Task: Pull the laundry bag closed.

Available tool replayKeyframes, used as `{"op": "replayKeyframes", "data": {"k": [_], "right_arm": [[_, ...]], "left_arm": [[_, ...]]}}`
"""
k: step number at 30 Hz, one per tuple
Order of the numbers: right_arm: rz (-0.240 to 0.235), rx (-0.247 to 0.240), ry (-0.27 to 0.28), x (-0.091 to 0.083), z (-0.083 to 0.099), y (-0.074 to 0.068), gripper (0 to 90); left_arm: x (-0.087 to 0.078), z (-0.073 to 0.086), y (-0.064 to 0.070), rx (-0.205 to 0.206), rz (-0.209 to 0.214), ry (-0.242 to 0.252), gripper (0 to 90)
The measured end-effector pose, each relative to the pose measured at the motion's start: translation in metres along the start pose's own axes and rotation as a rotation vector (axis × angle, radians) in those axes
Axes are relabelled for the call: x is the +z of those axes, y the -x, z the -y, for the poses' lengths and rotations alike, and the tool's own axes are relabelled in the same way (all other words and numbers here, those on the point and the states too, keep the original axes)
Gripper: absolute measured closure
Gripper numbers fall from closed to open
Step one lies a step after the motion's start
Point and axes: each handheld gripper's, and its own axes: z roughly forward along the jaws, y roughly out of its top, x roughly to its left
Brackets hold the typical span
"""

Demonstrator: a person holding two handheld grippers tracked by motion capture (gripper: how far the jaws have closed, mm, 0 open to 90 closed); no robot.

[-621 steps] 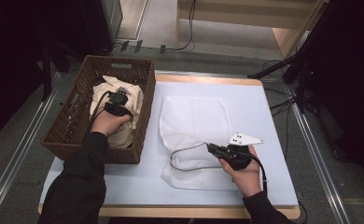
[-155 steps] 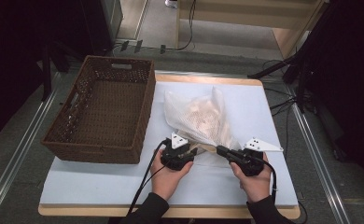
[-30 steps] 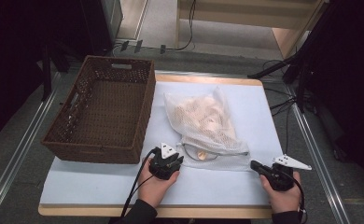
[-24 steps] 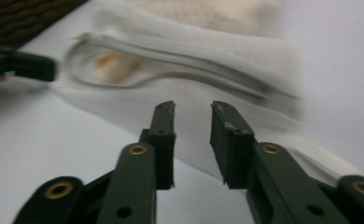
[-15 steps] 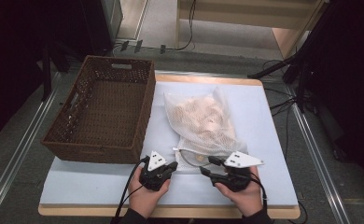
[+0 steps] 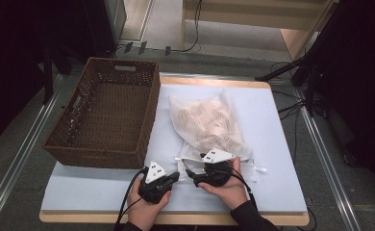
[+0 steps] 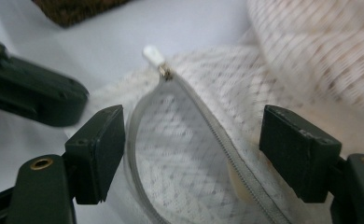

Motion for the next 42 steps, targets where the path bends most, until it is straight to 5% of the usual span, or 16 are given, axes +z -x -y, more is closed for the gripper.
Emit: {"op": "replayKeyframes", "data": {"k": [7, 8, 12, 14, 18, 20, 23, 25, 26, 29, 35, 40, 42], "right_arm": [[0.07, -0.03, -0.027, 0.007, 0.006, -0.007, 42.4], [0.092, -0.01, -0.018, 0.005, 0.007, -0.005, 55.6], [0.145, -0.033, -0.008, 0.005, 0.008, -0.008, 76.2], [0.1, -0.018, -0.019, 0.006, 0.007, -0.007, 89.4], [0.086, -0.026, -0.016, 0.005, 0.007, -0.006, 90.0], [0.068, 0.009, -0.002, 0.002, 0.009, -0.003, 90.0], [0.049, 0.021, 0.036, -0.004, 0.01, 0.0, 90.0], [0.025, 0.039, 0.068, -0.009, 0.009, 0.001, 90.0], [0.008, 0.045, 0.089, -0.012, 0.008, 0.002, 90.0], [-0.028, 0.053, 0.131, -0.019, 0.005, 0.002, 90.0], [-0.064, 0.068, 0.164, -0.026, 0.004, 0.003, 90.0], [-0.06, 0.063, 0.14, -0.024, 0.007, 0.004, 90.0], [-0.065, 0.061, 0.126, -0.022, 0.007, 0.004, 90.0]], "left_arm": [[0.0, 0.0, 0.001, 0.004, 0.012, -0.002, 90.0], [0.0, 0.001, 0.002, 0.011, 0.015, -0.001, 90.0], [0.0, 0.0, 0.003, 0.015, 0.033, 0.002, 90.0], [0.001, 0.0, 0.003, 0.016, 0.051, -0.004, 90.0], [-0.001, -0.002, -0.005, -0.04, 0.028, 0.015, 87.5], [-0.004, -0.005, -0.01, -0.077, 0.016, 0.041, 78.3], [-0.008, -0.01, -0.018, -0.117, -0.015, 0.067, 78.3], [-0.007, -0.012, -0.018, -0.112, -0.038, 0.062, 81.4], [-0.003, -0.016, -0.015, -0.078, -0.087, 0.045, 83.4], [0.009, -0.023, -0.011, -0.034, -0.144, 0.005, 87.9], [0.028, -0.038, -0.016, -0.057, -0.185, -0.03, 90.0], [0.017, -0.047, -0.006, -0.024, -0.187, 0.088, 89.8], [0.014, -0.052, -0.003, -0.012, -0.157, 0.118, 88.0]]}}
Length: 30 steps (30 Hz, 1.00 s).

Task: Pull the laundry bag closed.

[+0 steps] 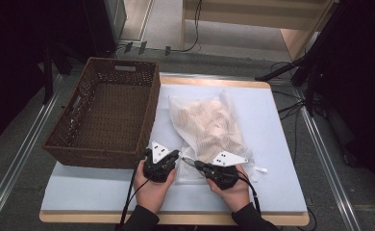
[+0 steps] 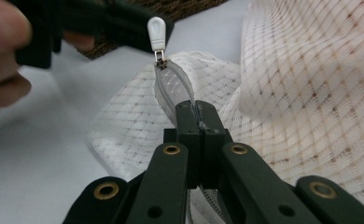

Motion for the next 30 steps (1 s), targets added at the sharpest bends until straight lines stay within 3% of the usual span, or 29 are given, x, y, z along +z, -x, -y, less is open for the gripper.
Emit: {"op": "replayKeyframes", "data": {"k": [3, 5, 8, 12, 18, 21, 22, 24, 26, 28, 30], "right_arm": [[0.0, 0.004, 0.0, 0.001, 0.0, 0.001, 90.0], [0.006, 0.01, 0.005, 0.0, -0.001, 0.001, 90.0], [0.009, 0.014, 0.011, -0.001, -0.001, 0.003, 90.0], [0.014, 0.019, 0.02, -0.003, -0.001, 0.005, 90.0], [-0.001, 0.017, 0.043, -0.005, -0.003, 0.005, 90.0], [-0.01, 0.017, 0.047, -0.005, -0.003, 0.004, 90.0], [-0.01, 0.016, 0.047, -0.005, -0.003, 0.004, 90.0], [-0.009, 0.016, 0.047, -0.006, -0.003, 0.006, 90.0], [-0.006, 0.033, 0.056, -0.008, -0.002, 0.008, 89.4], [-0.016, 0.054, 0.08, -0.011, -0.003, 0.009, 79.4], [-0.05, 0.071, 0.097, -0.014, -0.006, 0.01, 75.4]], "left_arm": [[-0.001, -0.005, 0.003, -0.016, 0.141, 0.029, 84.9], [-0.004, -0.006, 0.003, -0.032, 0.191, 0.049, 81.5], [-0.011, -0.005, -0.003, -0.033, 0.193, 0.021, 72.7], [-0.014, 0.007, -0.014, -0.036, 0.192, -0.074, 61.3], [0.0, 0.014, -0.023, -0.104, 0.262, -0.142, 61.5], [0.009, 0.015, -0.02, -0.091, 0.317, -0.16, 65.7], [0.011, 0.016, -0.019, -0.083, 0.33, -0.155, 75.9], [0.013, 0.018, -0.019, -0.073, 0.317, -0.149, 88.0], [0.013, 0.02, -0.02, -0.073, 0.331, -0.135, 89.2], [0.011, 0.021, -0.017, -0.033, 0.311, -0.12, 89.3], [0.009, 0.023, -0.016, -0.019, 0.299, -0.102, 89.4]]}}
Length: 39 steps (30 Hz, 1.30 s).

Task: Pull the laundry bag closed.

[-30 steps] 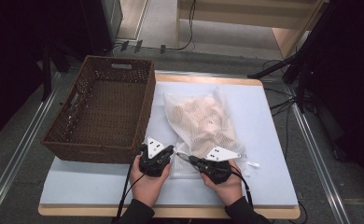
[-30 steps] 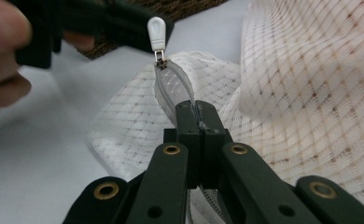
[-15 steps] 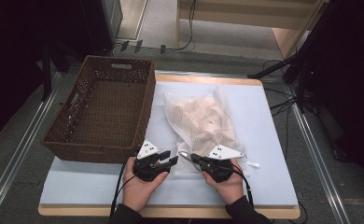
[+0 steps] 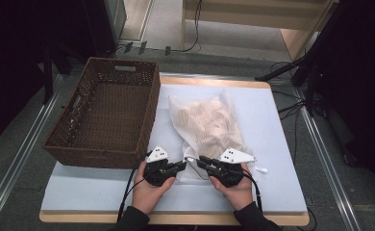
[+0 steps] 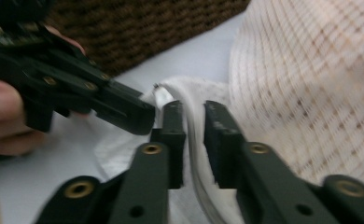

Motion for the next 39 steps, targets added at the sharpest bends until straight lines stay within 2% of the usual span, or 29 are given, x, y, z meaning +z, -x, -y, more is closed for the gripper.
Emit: {"op": "replayKeyframes", "data": {"k": [4, 6, 7, 10, 12, 16, 20, 23, 25, 29, 31, 35, 39], "right_arm": [[-0.095, 0.039, 0.014, 0.0, -0.005, -0.004, 73.2], [-0.092, 0.055, -0.01, 0.004, -0.005, -0.007, 68.7], [-0.075, 0.07, -0.021, 0.007, -0.005, -0.007, 66.2], [-0.062, 0.143, -0.041, 0.013, -0.002, -0.005, 62.9], [-0.081, 0.187, -0.042, 0.016, -0.001, -0.003, 61.4], [-0.113, 0.222, -0.049, 0.018, 0.001, -0.003, 70.9], [-0.119, 0.24, -0.046, 0.016, 0.002, -0.001, 81.4], [-0.129, 0.254, -0.057, 0.016, 0.003, -0.001, 82.7], [-0.128, 0.238, -0.062, 0.017, 0.003, -0.003, 82.8], [-0.136, 0.245, -0.067, 0.019, 0.004, -0.001, 82.6], [-0.125, 0.227, -0.057, 0.017, 0.003, -0.001, 83.5], [-0.117, 0.209, -0.046, 0.013, 0.003, -0.001, 87.3], [-0.125, 0.208, -0.046, 0.013, 0.004, 0.0, 87.2]], "left_arm": [[0.0, 0.004, 0.003, 0.032, -0.025, 0.016, 89.4], [0.001, 0.007, 0.006, 0.055, -0.031, 0.017, 89.4], [0.002, 0.008, 0.007, 0.061, -0.029, 0.019, 89.4], [0.001, 0.009, 0.008, 0.081, -0.03, 0.017, 89.4], [0.001, 0.009, 0.008, 0.085, -0.028, 0.022, 89.4], [0.002, 0.012, 0.009, 0.096, -0.027, 0.034, 89.4], [0.002, 0.012, 0.008, 0.085, -0.01, 0.034, 89.4], [0.002, 0.012, 0.007, 0.081, -0.008, 0.033, 89.4], [0.002, 0.012, 0.006, 0.07, 0.003, 0.038, 89.4], [0.002, 0.012, 0.006, 0.068, -0.001, 0.036, 89.5], [0.002, 0.012, 0.006, 0.068, 0.003, 0.032, 89.6], [0.001, 0.012, 0.003, 0.038, 0.009, 0.042, 89.7], [0.001, 0.012, 0.004, 0.048, 0.006, 0.043, 89.6]]}}
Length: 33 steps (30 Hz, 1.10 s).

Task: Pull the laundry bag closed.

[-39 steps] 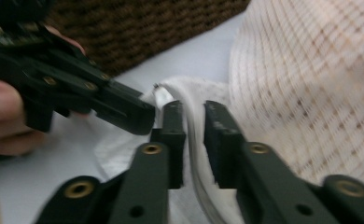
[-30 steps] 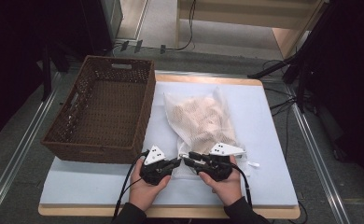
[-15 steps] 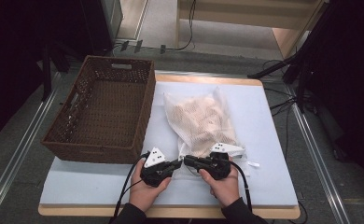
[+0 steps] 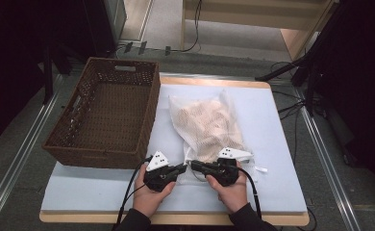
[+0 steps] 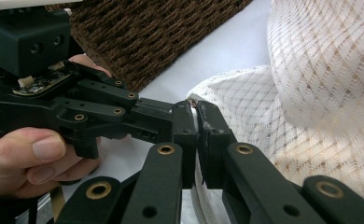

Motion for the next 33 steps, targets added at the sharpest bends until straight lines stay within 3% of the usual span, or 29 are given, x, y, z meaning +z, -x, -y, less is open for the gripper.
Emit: {"op": "replayKeyframes", "data": {"k": [5, 12, 27, 33], "right_arm": [[0.009, -0.009, 0.005, 0.0, 0.001, -0.003, 87.3], [0.002, -0.002, 0.004, 0.001, 0.001, -0.003, 87.4], [0.045, -0.016, 0.0, -0.008, 0.007, -0.004, 87.5], [0.065, -0.006, 0.0, -0.013, 0.01, 0.0, 87.5]], "left_arm": [[0.001, -0.001, -0.005, -0.045, 0.032, -0.004, 88.3], [0.001, -0.001, -0.008, -0.074, 0.061, 0.001, 87.6], [-0.003, 0.001, -0.006, -0.069, 0.047, 0.044, 90.0], [-0.006, 0.003, -0.009, -0.099, 0.041, 0.079, 90.0]]}}
